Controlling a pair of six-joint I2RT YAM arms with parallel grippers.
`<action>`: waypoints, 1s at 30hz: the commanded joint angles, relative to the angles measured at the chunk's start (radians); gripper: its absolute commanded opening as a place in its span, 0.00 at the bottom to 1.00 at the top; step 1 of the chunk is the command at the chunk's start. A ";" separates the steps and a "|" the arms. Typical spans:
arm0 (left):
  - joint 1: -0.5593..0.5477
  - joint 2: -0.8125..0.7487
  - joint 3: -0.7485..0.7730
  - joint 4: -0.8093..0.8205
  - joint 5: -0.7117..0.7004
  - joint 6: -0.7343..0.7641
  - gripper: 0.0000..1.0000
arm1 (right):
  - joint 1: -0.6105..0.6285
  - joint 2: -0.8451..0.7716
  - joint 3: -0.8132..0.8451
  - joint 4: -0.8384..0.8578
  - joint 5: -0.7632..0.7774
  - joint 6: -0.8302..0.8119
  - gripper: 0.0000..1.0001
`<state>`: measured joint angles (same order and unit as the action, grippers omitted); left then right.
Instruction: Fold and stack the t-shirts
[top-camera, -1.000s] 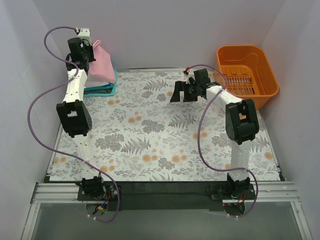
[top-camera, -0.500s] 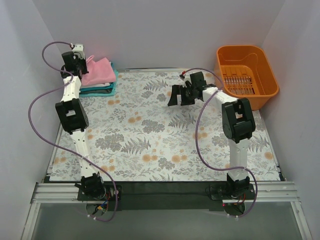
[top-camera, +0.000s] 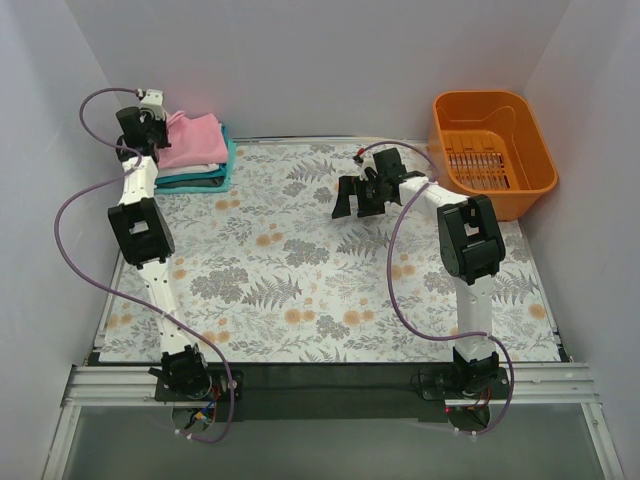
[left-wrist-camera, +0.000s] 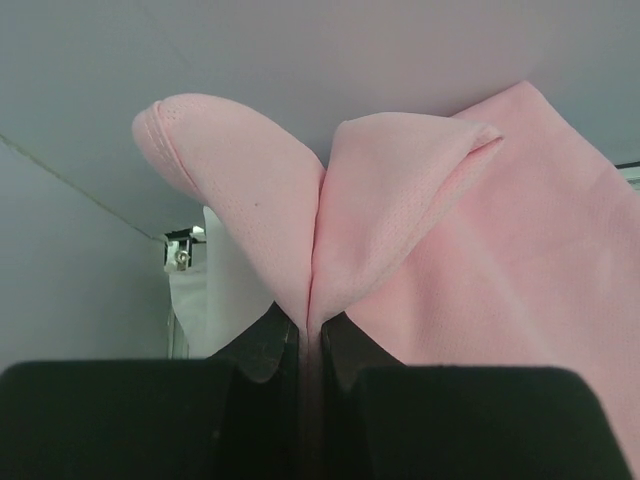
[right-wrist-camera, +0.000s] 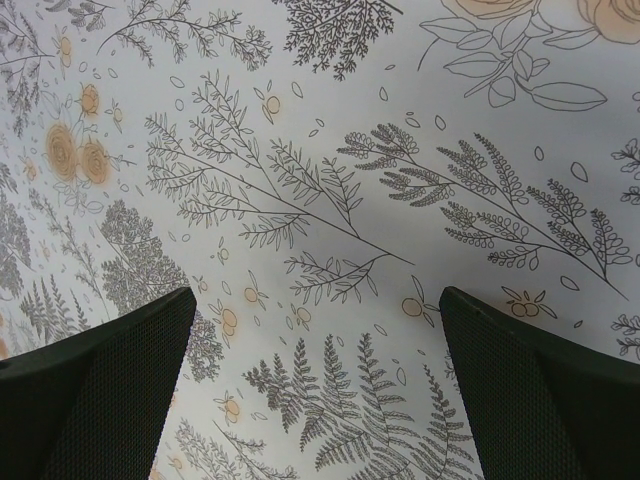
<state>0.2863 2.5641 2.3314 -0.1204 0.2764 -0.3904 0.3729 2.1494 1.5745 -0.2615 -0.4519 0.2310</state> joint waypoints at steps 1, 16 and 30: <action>0.019 -0.027 0.016 0.068 0.035 0.051 0.04 | 0.003 -0.002 0.033 0.001 -0.008 -0.016 0.98; 0.060 -0.073 0.071 0.082 -0.023 0.056 0.43 | 0.004 -0.037 0.021 -0.002 -0.016 -0.027 0.98; 0.088 -0.318 -0.184 -0.244 0.291 0.111 0.50 | 0.003 -0.066 0.012 -0.024 -0.050 -0.075 0.98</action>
<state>0.3889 2.3474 2.1254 -0.2111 0.4671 -0.3573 0.3744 2.1418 1.5742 -0.2680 -0.4774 0.1825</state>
